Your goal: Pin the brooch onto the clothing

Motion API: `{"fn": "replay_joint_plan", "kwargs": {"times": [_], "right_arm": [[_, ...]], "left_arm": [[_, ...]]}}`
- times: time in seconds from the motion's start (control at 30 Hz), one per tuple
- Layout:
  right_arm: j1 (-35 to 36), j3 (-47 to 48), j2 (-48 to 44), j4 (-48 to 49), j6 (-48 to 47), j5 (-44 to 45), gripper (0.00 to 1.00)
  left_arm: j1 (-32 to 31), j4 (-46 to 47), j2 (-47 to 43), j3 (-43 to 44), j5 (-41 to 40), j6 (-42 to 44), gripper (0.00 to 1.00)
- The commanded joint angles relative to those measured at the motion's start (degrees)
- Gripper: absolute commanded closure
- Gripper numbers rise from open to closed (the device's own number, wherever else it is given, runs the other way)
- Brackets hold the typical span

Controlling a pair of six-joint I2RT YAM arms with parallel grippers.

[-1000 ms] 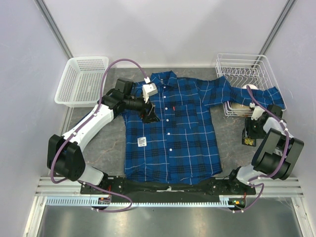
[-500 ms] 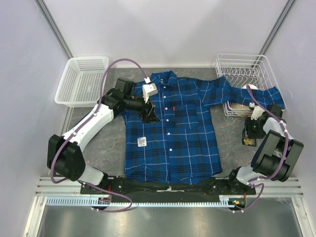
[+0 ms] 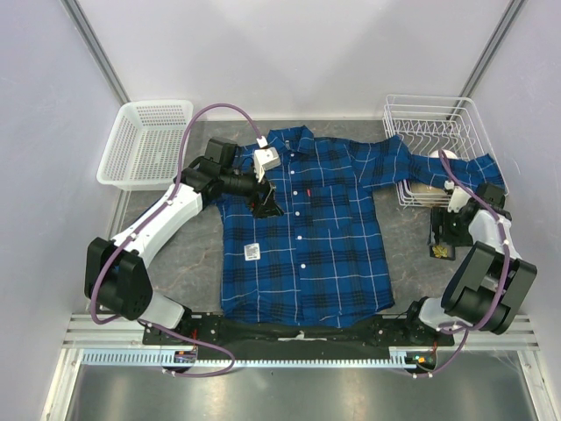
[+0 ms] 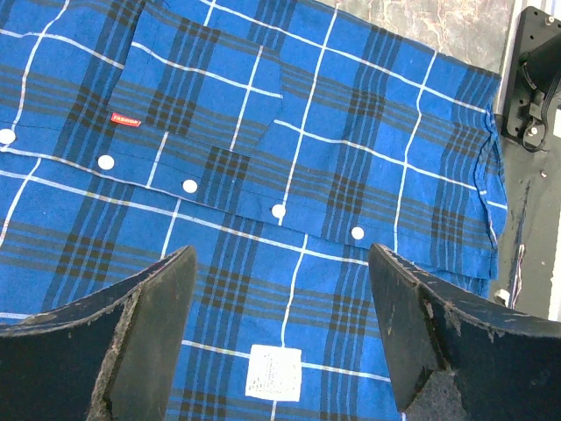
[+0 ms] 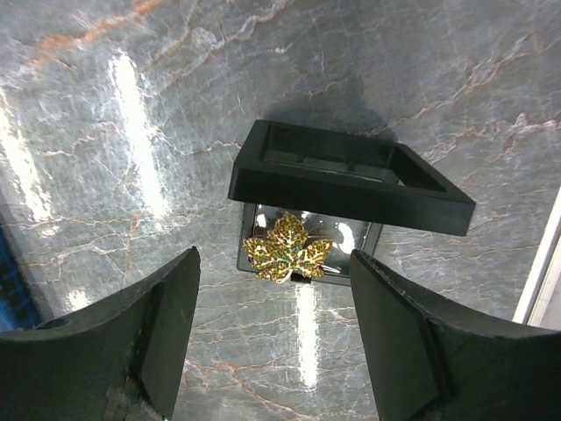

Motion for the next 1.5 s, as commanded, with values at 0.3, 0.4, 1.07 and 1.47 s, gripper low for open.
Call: {"fn": "replay_joint_plan", "kwargs": {"times": [0.3, 0.4, 1.07, 1.47], "right_arm": [[0.14, 0.92, 5.99, 0.19, -1.92, 2.03, 0.25], [0.13, 0.40, 6.60, 0.72, -2.27, 1.94, 0.26], [0.31, 0.83, 4.94, -0.51, -2.89, 0.19, 0.48], [0.57, 4.52, 0.02, -7.97, -5.08, -3.32, 0.50]], "left_arm": [[0.25, 0.66, 0.02, 1.85, 0.91, 2.10, 0.14], [0.34, 0.66, 0.11, 1.85, 0.74, 2.10, 0.15], [0.52, 0.40, 0.55, 2.29, 0.65, 1.66, 0.15], [0.96, 0.66, -0.95, 2.02, -1.20, 1.83, 0.12]]}}
